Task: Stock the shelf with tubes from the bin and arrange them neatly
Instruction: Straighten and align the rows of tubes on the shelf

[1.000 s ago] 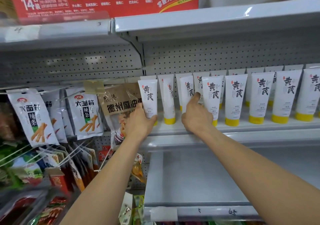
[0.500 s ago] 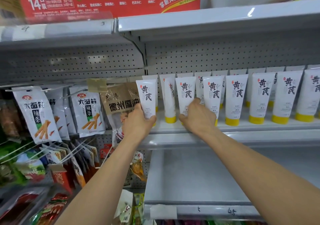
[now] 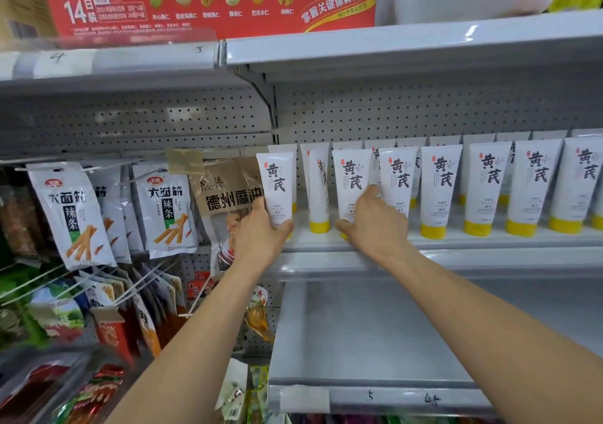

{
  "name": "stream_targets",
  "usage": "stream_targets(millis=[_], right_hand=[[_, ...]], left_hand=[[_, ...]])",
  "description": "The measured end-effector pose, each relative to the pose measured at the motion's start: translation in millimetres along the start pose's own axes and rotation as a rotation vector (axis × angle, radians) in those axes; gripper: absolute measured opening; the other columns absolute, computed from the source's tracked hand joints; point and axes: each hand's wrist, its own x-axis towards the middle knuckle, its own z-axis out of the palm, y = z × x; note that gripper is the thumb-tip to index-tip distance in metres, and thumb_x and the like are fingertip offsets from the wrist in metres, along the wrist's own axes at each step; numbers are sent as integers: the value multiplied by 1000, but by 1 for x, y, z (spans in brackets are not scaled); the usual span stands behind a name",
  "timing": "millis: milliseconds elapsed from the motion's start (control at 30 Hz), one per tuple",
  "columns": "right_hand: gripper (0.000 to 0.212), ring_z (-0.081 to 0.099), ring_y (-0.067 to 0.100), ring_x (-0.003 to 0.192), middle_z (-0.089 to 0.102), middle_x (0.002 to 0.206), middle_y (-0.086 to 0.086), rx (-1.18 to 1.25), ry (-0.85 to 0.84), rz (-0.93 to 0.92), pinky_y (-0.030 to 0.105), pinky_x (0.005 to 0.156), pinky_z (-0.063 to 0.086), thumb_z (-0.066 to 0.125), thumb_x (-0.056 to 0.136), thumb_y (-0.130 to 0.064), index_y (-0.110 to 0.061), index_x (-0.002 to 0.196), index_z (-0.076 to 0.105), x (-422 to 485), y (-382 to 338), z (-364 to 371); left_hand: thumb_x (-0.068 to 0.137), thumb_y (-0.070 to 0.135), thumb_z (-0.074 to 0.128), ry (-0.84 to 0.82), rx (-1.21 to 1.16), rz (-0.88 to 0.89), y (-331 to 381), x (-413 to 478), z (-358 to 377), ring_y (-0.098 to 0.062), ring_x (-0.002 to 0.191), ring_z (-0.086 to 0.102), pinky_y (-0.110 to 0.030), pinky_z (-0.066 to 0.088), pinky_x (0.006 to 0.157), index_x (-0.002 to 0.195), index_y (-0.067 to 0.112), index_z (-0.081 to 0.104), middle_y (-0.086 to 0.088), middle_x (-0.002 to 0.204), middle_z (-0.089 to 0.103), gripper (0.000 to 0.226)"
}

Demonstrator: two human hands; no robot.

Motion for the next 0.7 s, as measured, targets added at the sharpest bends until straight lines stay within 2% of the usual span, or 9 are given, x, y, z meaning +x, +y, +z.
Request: stream_targets(millis=[133, 300, 367, 400, 467, 533, 567, 633, 700], right_hand=[[66, 62, 38, 97, 63, 107, 14, 45, -3, -26, 37, 67, 37, 64, 85, -46, -1, 122, 32, -8, -1, -14], [47, 63, 34, 73, 61, 96, 6, -229, 279, -227, 30, 52, 31, 51, 94, -38, -6, 125, 35, -13, -8, -50], [35, 52, 29, 60, 57, 99, 6, -217, 378, -303, 27, 48, 24, 50, 94, -30, -10, 121, 39, -2, -19, -68], [31, 49, 27, 62, 56, 104, 7, -174, 392, -362, 27, 49, 25, 50, 94, -25, -11, 121, 42, 7, -25, -77], [35, 55, 27, 85, 54, 120, 7, -81, 296, -504, 32, 64, 39, 50, 92, -18, -16, 127, 45, 29, -38, -90], [43, 51, 25, 115, 48, 135, 4, -42, 34, -574, 38, 92, 41, 51, 89, -14, -21, 132, 46, 51, -52, -100], [46, 47, 24, 122, 45, 140, 3, -40, -122, -577, 38, 97, 40, 51, 88, -12, -22, 133, 46, 60, -58, -103], [51, 46, 23, 125, 41, 145, 3, -101, -377, -561, 34, 98, 41, 52, 87, -13, -21, 137, 45, 75, -69, -104], [52, 45, 23, 127, 42, 145, 3, -230, -519, -531, 35, 100, 41, 53, 88, -14, -19, 139, 46, 86, -76, -102]], left_hand=[[85, 38, 69, 18, -104, -11, -1, -2, -4, -23, 117, 58, -46, 48, 97, 145, 14, 28, -2, 134, 59, 76], [83, 35, 72, 6, -197, -33, -4, 4, -12, -20, 115, 59, -49, 40, 105, 147, 16, 27, 1, 124, 63, 81], [82, 31, 75, -17, -228, -39, -4, 4, -12, -16, 107, 62, -47, 45, 101, 146, 17, 29, 2, 123, 65, 80], [81, 29, 75, -29, -229, -36, -4, 4, -10, -16, 106, 63, -46, 48, 99, 146, 17, 29, 1, 124, 65, 80], [81, 25, 75, -47, -226, -30, -4, 3, -7, -18, 109, 63, -45, 50, 97, 144, 17, 30, -1, 127, 63, 78], [82, 21, 74, -56, -228, -28, -5, 3, -5, -19, 110, 63, -45, 50, 96, 142, 16, 32, -2, 127, 63, 73], [83, 20, 73, -58, -226, -24, -6, 3, -4, -19, 109, 63, -44, 51, 96, 140, 15, 34, -1, 126, 64, 69], [84, 19, 70, -56, -209, -8, -7, 3, -2, -19, 108, 63, -44, 51, 94, 135, 16, 39, 0, 124, 64, 60], [85, 20, 68, -52, -182, 6, -9, 4, -1, -18, 108, 62, -44, 51, 93, 130, 17, 41, 1, 123, 64, 53]])
